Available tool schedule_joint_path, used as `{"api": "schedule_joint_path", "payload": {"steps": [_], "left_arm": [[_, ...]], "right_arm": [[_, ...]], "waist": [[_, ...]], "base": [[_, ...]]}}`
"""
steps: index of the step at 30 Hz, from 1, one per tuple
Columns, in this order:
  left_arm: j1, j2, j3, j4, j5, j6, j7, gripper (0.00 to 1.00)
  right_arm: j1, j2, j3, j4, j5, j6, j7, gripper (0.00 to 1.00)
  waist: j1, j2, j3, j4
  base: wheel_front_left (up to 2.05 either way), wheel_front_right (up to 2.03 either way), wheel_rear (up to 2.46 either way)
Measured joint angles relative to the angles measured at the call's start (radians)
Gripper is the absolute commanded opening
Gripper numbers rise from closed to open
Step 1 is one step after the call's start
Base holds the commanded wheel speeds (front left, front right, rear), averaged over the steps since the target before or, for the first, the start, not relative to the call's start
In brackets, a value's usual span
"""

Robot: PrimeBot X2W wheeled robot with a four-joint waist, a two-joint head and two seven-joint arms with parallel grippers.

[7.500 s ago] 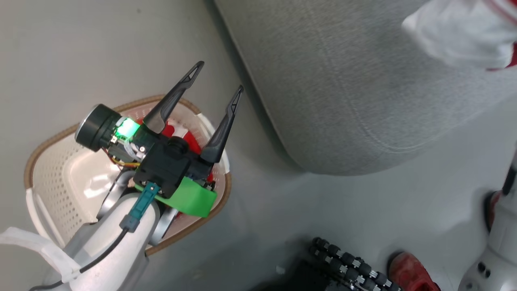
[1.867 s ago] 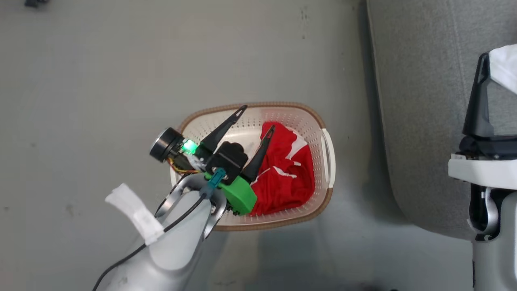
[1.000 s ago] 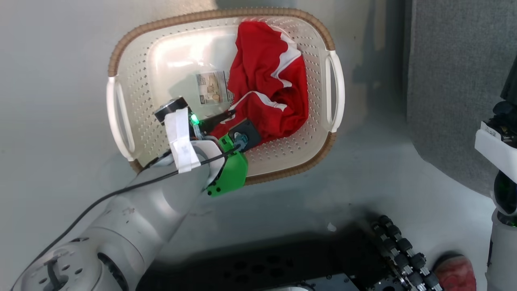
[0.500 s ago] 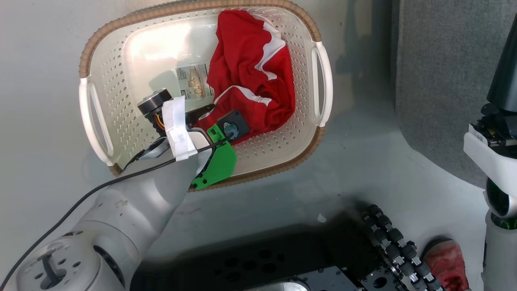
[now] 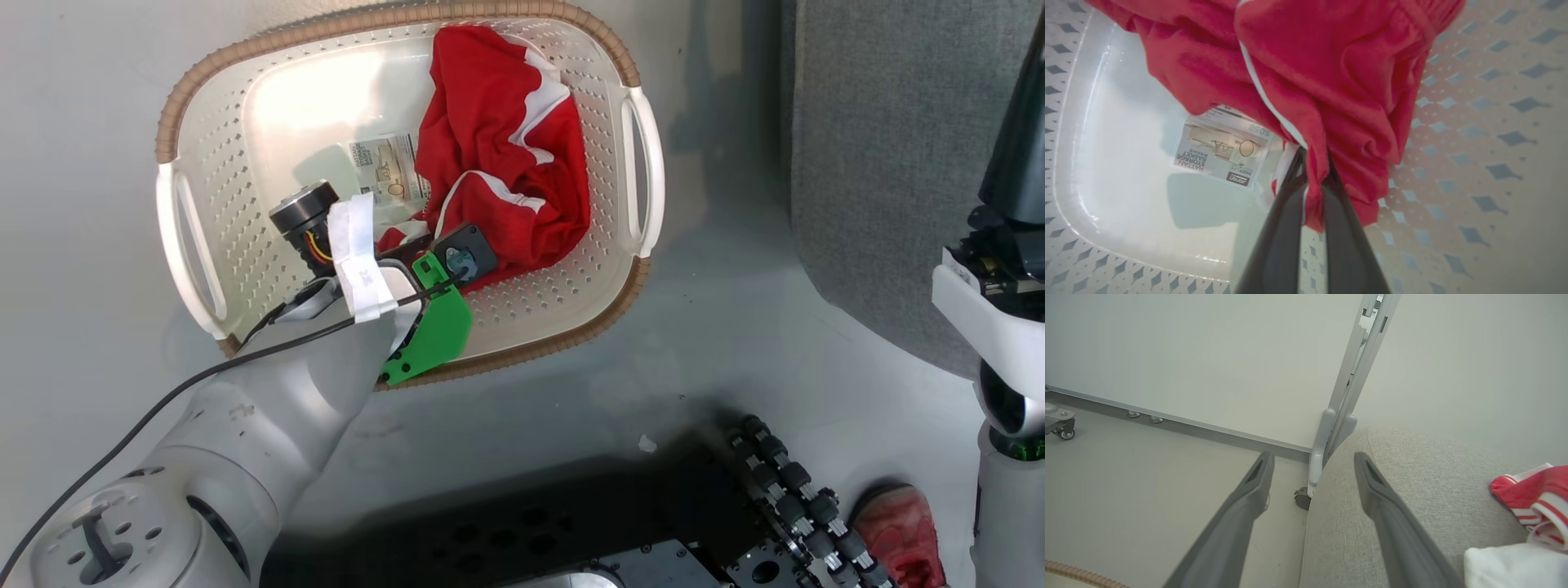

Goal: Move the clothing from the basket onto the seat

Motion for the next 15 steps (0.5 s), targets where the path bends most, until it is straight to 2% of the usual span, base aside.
{"api": "schedule_joint_path", "payload": {"steps": [5,10,15], "left_arm": [[0.0,0.0,0.001,0.0,-0.032,0.0,-0.059,0.0],[0.011,0.0,0.024,0.009,-0.071,0.001,-0.161,0.0],[0.078,0.0,0.064,-0.007,-0.125,0.025,-0.225,0.0]], "right_arm": [[-0.013,0.004,0.017,0.019,0.0,0.0,0.0,1.0],[-0.019,0.011,0.033,0.054,0.005,0.0,0.0,1.0],[-0.019,0.024,0.071,0.106,0.018,0.0,0.0,1.0]], "waist": [[0.0,0.0,-0.028,0.004],[0.0,0.0,-0.082,0.011],[0.0,0.0,-0.157,0.02]], "base": [[0.0,0.0,0.0],[0.0,0.0,0.0],[0.0,0.0,0.0]]}}
